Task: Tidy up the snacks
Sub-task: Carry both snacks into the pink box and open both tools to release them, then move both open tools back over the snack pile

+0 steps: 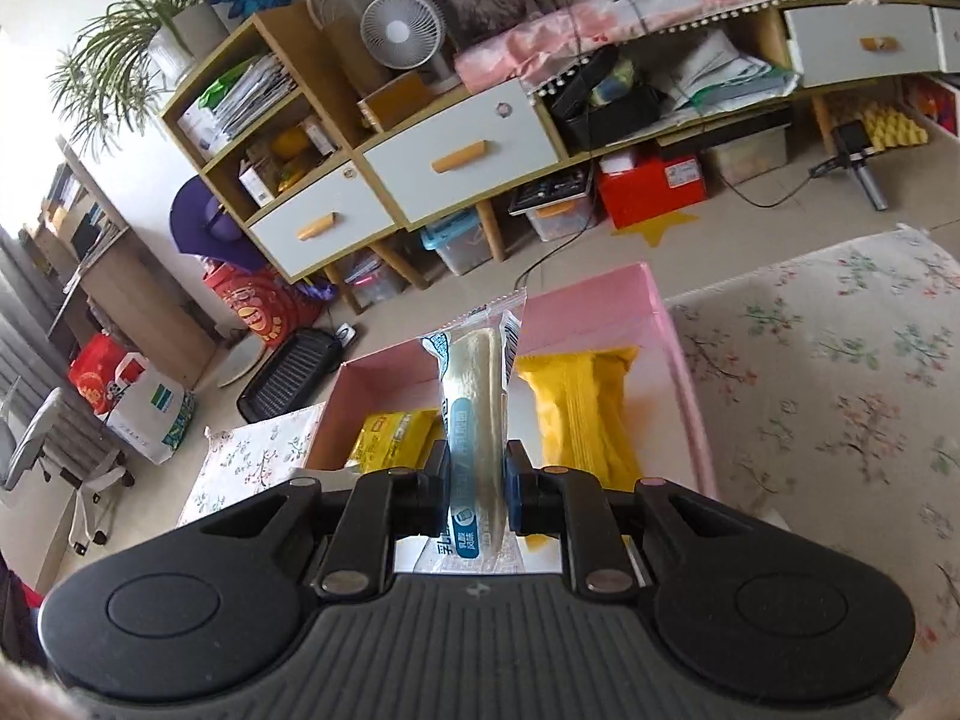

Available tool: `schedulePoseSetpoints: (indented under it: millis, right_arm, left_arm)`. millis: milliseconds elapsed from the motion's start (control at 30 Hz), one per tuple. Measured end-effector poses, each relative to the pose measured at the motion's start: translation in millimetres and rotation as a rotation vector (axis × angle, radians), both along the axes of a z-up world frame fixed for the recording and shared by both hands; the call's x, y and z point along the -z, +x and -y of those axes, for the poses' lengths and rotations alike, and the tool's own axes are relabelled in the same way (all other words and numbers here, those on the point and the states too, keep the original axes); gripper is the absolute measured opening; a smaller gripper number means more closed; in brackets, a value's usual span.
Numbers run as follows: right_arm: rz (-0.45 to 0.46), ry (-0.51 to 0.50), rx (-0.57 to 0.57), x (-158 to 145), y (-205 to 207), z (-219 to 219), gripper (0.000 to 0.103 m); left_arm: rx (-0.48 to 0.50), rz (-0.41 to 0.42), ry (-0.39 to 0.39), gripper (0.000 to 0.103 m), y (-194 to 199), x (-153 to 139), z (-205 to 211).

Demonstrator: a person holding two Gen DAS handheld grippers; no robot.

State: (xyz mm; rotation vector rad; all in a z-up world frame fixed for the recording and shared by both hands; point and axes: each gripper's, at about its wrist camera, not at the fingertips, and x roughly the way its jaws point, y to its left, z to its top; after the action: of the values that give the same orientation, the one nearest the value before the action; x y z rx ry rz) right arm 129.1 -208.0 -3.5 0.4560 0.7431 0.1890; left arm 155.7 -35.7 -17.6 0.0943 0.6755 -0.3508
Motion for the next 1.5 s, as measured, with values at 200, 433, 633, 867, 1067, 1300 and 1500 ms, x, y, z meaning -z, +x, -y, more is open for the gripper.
schedulePoseSetpoints:
  millis: [200, 433, 633, 867, 1067, 1300, 1500]
  right_arm:
    - [-0.009, -0.057, -0.040, 9.8, 11.5, -11.0, 0.016]
    - [-0.019, -0.099, -0.037, 13.3, 15.7, -12.9, 0.016]
    - [-0.021, -0.107, -0.040, 14.8, 18.4, -13.9, 0.020]
    - [-0.020, -0.088, -0.016, 8.3, 15.1, -5.3, 0.039]
    - [-0.021, -0.098, -0.010, -1.1, 6.5, -3.5, 0.046]
    - [0.001, -0.128, -0.019, -21.4, -14.3, -3.4, 0.059]
    - [0.031, -0.146, -0.041, -37.4, -36.5, -6.8, 0.069]
  left_arm:
    - [0.027, -0.021, 0.040, 0.044, 10.1, 18.4, 6.0]
    - [0.037, -0.028, 0.036, 0.044, 16.5, 25.9, 5.1]
    - [0.060, -0.040, -0.006, 0.055, 19.1, 27.2, 1.1]
    - [0.056, -0.002, 0.043, 0.074, 10.0, 22.7, 5.2]
    - [0.044, -0.012, 0.028, 0.079, -2.4, 10.8, 1.8]
    - [-0.004, -0.023, 0.033, 0.083, -27.6, -6.6, -10.1]
    - [-0.025, -0.014, 0.038, 0.088, -50.1, -20.4, -20.7]
